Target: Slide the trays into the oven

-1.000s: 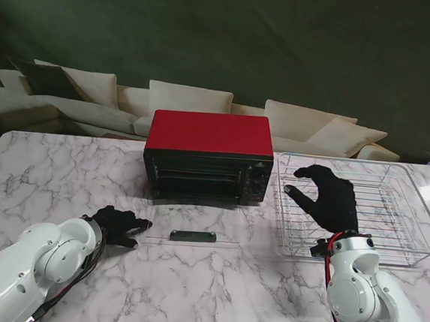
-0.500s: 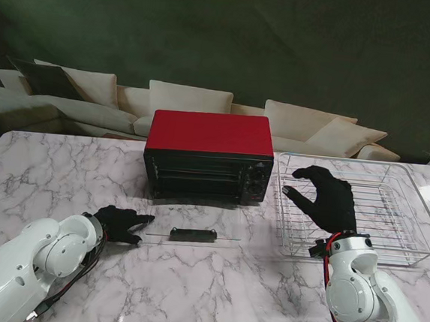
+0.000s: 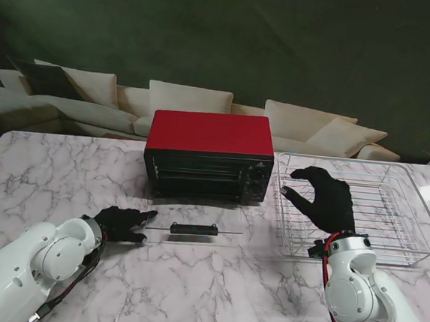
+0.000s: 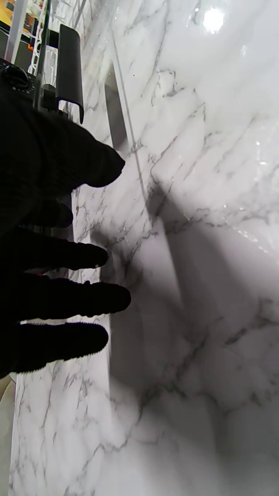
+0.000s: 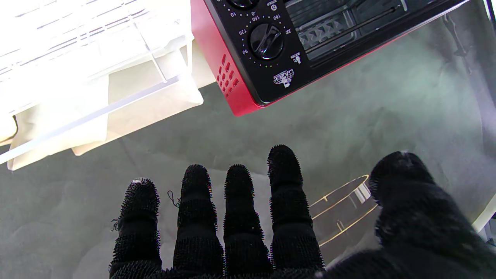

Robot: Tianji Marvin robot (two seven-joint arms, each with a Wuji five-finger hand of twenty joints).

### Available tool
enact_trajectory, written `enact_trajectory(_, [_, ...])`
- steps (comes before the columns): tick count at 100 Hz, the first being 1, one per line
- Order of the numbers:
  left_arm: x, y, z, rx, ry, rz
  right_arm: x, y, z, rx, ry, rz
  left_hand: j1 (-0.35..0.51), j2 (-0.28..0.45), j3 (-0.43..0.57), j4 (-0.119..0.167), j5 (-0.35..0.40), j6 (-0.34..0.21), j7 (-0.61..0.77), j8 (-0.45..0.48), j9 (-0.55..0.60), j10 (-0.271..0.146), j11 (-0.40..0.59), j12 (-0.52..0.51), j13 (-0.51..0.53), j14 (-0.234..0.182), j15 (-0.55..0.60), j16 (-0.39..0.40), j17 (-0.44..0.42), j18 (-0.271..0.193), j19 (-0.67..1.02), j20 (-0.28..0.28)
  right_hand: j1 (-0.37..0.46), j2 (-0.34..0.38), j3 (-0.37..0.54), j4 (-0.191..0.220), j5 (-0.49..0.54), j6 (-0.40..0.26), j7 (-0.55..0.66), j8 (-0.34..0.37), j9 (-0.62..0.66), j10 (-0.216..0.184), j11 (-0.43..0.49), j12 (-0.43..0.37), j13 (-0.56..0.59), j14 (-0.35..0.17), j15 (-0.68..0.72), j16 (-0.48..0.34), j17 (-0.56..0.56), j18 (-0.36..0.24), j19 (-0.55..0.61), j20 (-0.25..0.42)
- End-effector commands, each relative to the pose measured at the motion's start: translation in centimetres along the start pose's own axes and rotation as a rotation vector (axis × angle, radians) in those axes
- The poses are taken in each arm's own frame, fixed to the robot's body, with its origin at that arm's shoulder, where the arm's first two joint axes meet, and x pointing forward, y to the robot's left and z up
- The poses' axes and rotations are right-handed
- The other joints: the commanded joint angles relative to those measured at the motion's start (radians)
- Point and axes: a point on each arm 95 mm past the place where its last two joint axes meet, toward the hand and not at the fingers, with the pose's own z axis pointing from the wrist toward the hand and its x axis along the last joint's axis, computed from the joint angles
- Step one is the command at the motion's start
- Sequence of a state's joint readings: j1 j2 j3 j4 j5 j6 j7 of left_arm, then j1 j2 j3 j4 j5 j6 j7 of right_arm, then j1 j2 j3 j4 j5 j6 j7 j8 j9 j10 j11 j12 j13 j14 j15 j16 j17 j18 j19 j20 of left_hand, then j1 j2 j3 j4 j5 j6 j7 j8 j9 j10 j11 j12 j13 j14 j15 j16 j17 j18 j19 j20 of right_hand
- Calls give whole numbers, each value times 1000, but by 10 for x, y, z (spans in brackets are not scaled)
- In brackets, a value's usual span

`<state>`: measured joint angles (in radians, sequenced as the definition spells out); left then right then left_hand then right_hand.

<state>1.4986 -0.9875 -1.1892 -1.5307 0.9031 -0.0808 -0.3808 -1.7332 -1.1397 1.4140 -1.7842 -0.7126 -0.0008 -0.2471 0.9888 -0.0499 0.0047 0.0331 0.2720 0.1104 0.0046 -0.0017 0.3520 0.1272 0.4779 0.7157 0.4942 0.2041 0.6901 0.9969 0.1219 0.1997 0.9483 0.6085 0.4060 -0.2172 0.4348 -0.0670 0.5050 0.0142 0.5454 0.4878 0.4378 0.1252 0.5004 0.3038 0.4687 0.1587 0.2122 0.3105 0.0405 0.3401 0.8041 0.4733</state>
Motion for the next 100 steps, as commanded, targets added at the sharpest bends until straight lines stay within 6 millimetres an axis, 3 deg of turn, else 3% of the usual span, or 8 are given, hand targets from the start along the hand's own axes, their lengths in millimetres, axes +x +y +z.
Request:
enact_trajectory(1, [20, -6, 1, 29, 62, -8, 0, -2, 0, 5, -2, -2, 4, 46, -18, -9, -135, -232, -60, -18, 15, -18, -11, -10, 32, -8, 30, 16, 1, -8, 31, 12, -1, 12, 2, 6, -42, -28, 2, -18, -38, -8, 17, 4, -29, -27, -16, 4, -21, 7, -21, 12])
enact_trajectory(49, [18, -38, 6, 140, 97, -64, 1, -3, 0, 15, 2, 1, 8, 50, -18, -11, -135, -233, -60, -18, 19, -17, -4, -19, 32, -3, 39, 10, 3, -4, 36, 7, 1, 13, -2, 6, -45, -28, 1, -20, -37, -9, 15, 4, -27, -27, -17, 5, -22, 6, -25, 16])
enact_trajectory(100, [-2, -66, 12, 212, 54, -143, 2, -3, -1, 20, 3, 4, 11, 47, -18, -10, -133, -219, -55, -13, 30, -3, -14, -30, 22, 20, 14, -11, -10, 10, 24, -1, 2, 13, -5, 7, -42, -29, 2, -20, -36, -9, 14, 4, -29, -27, -19, 5, -23, 6, -28, 18])
